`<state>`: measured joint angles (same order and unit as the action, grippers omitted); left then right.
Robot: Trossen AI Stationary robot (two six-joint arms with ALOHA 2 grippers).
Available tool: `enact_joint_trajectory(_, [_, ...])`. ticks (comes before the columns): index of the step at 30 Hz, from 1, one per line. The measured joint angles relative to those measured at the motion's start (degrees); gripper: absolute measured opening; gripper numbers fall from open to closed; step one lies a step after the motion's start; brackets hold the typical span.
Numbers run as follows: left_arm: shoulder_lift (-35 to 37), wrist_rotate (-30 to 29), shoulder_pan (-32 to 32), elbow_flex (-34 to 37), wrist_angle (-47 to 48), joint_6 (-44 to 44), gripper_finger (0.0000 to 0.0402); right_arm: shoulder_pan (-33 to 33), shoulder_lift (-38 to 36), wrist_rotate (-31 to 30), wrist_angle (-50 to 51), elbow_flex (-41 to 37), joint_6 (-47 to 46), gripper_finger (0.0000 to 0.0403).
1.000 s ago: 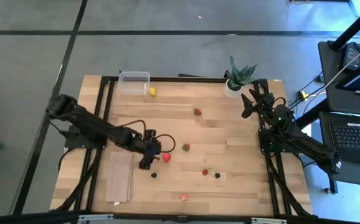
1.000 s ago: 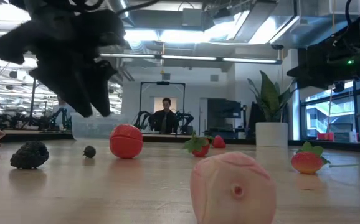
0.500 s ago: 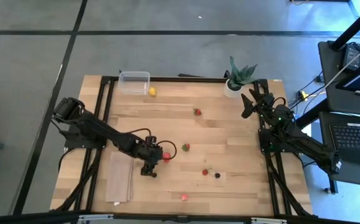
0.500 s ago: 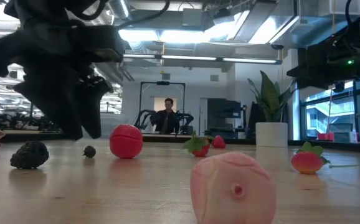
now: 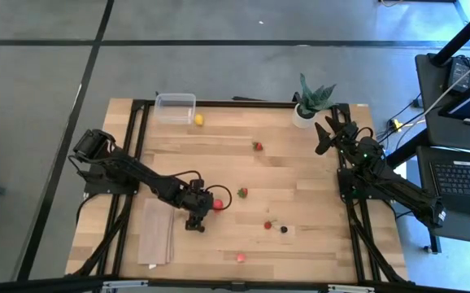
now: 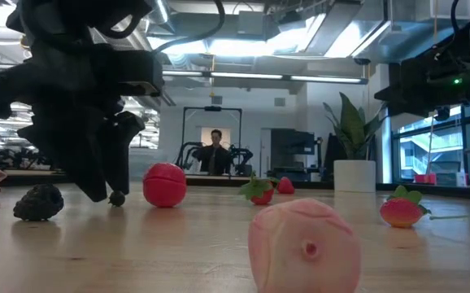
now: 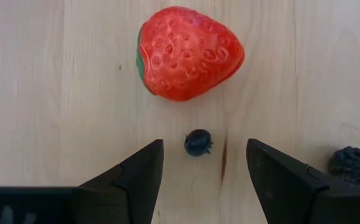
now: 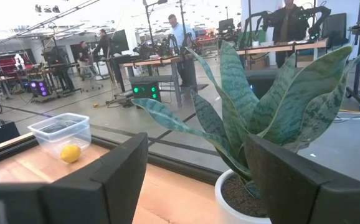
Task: Pick and placing Produce into tupperware
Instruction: Put the blueberry into the transparent container
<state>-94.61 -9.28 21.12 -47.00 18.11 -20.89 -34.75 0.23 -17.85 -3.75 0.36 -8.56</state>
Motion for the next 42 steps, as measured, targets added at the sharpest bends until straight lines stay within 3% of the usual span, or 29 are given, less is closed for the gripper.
enact_joint_trajectory(8, [0.0,3.0,-1.3,0.0,0.0,-2.4,0.0221,0.0,0.0,0.0,0.0,0.0,0.0,0.0269])
enact_joint_trajectory(13, [0.0,0.9,-2.1,0.0,-0.5,-2.7,0.0212,0.0,0.0,0.0,0.0,0.0,0.0,0.0269])
enact_joint_trajectory(42, [-3.5,2.3,-1.5,-0.2,-2.3,-3.0,0.0147,0.0,0.0,0.0,0.0,0.0,0.2,0.0269])
